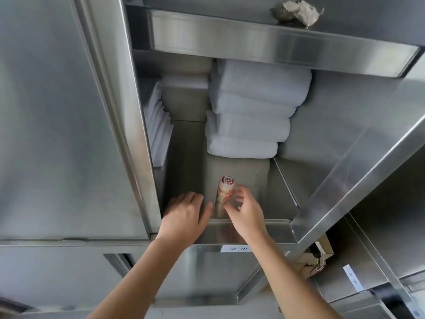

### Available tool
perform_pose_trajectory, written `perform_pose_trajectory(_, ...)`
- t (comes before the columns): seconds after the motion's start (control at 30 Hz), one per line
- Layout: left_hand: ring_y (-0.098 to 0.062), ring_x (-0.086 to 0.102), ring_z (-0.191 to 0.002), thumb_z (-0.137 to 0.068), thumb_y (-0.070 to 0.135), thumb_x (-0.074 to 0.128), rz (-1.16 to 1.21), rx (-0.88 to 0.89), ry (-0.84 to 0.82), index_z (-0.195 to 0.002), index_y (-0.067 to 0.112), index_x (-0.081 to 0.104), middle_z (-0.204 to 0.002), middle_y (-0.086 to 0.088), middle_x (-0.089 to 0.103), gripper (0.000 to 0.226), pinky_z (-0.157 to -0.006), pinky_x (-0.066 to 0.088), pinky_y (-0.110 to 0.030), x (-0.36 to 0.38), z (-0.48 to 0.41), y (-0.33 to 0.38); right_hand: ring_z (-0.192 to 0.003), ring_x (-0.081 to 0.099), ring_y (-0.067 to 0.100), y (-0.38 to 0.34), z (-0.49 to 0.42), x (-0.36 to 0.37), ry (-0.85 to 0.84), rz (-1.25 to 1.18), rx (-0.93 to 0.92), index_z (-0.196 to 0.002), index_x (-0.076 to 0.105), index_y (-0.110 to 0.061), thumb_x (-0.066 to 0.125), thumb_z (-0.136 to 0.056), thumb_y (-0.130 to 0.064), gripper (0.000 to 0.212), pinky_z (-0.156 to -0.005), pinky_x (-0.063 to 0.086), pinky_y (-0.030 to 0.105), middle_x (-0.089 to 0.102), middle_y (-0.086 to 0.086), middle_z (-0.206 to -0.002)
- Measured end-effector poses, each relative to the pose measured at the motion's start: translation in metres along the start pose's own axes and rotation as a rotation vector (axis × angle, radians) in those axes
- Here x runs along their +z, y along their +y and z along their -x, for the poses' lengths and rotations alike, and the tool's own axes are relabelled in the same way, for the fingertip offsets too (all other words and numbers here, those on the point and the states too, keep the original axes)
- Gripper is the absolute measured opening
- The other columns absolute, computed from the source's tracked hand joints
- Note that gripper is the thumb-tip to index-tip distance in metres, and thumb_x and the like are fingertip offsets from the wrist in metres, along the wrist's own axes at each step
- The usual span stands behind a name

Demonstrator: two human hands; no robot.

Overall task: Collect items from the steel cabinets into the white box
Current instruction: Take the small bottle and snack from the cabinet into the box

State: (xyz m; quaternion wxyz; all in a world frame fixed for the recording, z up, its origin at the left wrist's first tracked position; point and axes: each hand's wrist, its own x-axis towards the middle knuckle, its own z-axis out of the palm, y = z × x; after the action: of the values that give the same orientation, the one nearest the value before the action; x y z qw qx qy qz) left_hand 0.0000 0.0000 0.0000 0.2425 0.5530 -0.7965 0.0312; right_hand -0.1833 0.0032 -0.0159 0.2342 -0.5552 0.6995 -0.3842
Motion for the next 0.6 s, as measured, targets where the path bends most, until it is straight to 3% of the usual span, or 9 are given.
perform_pose_trajectory(0.13, -0.026, 0.059, -0.071, -0.097, 0.047, 0.035, 0.003, -0.006, -0.002, -0.086, 0.013, 0.066, -0.080, -0.003, 0.063, 0.047, -0.062, 0.050, -0.037, -0.005, -0.003, 0.005, -0.094, 0.067, 0.006, -0.006, -0.010, 0.009, 0.039, -0.058, 0.060, -0.121, 0.058, -0.032, 0.076, -0.080, -0.044, 0.046, -0.084, 0.055, 0.034, 0.071, -0.016, -0.100)
perform_pose_trajectory(0.3, -0.022, 0.060, -0.068, -0.096, 0.048, 0.035, -0.004, -0.018, 0.035, -0.084, 0.016, 0.066, -0.078, 0.000, 0.064, 0.045, -0.057, 0.046, -0.031, -0.011, -0.002, 0.005, -0.084, 0.070, 0.011, -0.012, -0.024, 0.014, 0.037, -0.034, 0.094, -0.103, 0.062, -0.029, 0.077, -0.080, -0.041, 0.030, -0.074, 0.051, 0.029, 0.072, -0.014, -0.085)
perform_pose_trajectory(0.47, -0.018, 0.063, -0.072, -0.095, 0.050, 0.031, 0.001, -0.018, 0.018, -0.092, 0.018, 0.068, -0.086, 0.003, 0.067, 0.049, -0.057, 0.040, -0.023, -0.021, 0.001, 0.005, -0.077, 0.069, 0.006, -0.010, -0.021, 0.005, 0.037, -0.053, 0.086, -0.090, 0.064, -0.029, 0.082, -0.071, -0.041, 0.029, -0.074, 0.056, 0.033, 0.073, -0.014, -0.079)
perform_pose_trajectory(0.6, -0.016, 0.064, -0.074, -0.095, 0.053, 0.028, 0.001, -0.013, 0.018, -0.097, 0.020, 0.068, -0.090, 0.006, 0.068, 0.052, -0.058, 0.038, -0.021, -0.029, 0.006, 0.007, -0.075, 0.068, 0.001, -0.015, -0.003, -0.012, 0.082, -0.130, 0.026, -0.087, 0.066, -0.027, 0.087, -0.070, -0.038, 0.028, -0.072, 0.055, 0.029, 0.073, -0.015, -0.078)
